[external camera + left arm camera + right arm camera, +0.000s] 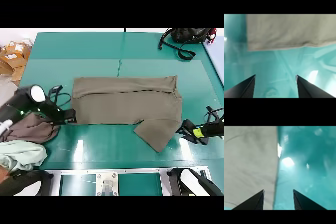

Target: Fold the shirts.

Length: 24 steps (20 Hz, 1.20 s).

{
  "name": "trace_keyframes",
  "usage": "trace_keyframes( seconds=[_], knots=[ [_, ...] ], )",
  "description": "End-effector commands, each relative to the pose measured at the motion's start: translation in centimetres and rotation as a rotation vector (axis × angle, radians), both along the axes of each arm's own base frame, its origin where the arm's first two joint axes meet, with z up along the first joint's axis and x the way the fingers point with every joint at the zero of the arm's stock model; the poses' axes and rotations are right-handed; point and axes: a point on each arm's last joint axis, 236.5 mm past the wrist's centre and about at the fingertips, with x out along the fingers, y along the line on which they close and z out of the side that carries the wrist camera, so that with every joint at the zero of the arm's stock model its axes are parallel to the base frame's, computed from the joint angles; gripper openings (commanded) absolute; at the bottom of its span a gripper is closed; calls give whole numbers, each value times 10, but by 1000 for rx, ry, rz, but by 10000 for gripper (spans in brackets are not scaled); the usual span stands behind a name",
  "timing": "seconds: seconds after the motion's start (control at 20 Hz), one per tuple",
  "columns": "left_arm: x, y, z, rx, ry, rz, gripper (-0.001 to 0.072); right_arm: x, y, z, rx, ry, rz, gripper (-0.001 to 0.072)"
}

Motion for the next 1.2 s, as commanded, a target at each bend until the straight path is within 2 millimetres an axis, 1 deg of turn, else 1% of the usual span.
trace_keyframes(
  seconds=[0.0, 0.1, 0.15, 0.25, 0.4, 0.45, 0.6, 0.65, 0.7, 0.85, 0.9, 1.0, 1.1, 1.15],
  knots=[
    [-6, -27, -25, -60, -49, 93, 583, 15, 21, -9, 19, -72, -1, 429],
    [4, -39, -32, -76, -114, 153, 583, 23, 27, -8, 28, -97, 6, 429],
    [12, -41, -33, -84, -147, 179, 582, 26, 31, -10, 43, -100, 3, 429],
    [25, -41, -33, -95, -184, 233, 582, 27, 39, -18, 74, -75, 4, 429],
    [37, -41, -42, -102, -198, 289, 582, 25, 50, -31, 117, -27, 6, 429],
    [40, -41, -44, -105, -207, 298, 582, 26, 51, -33, 120, -24, 8, 429],
    [50, -44, -40, -131, -239, 330, 581, 31, 52, -32, 113, -44, 13, 429],
    [52, -44, -39, -132, -246, 331, 493, 32, 52, -32, 115, -46, 12, 429],
    [53, -44, -39, -132, -252, 329, 312, 32, 52, -32, 115, -45, 12, 429],
    [52, -44, -39, -128, -252, 317, 26, 32, 53, -32, 118, -45, 11, 425],
    [52, -44, -39, -127, -253, 315, 26, 32, 53, -32, 118, -46, 12, 370],
    [51, -43, -39, -121, -257, 295, 25, 32, 53, -31, 114, -55, 40, 91],
    [47, -42, -38, -95, -247, 239, 24, 33, 52, -30, 110, -63, 63, 18],
    [46, -40, -36, -78, -243, 214, 24, 34, 52, -29, 107, -68, 63, 16]
  ],
)
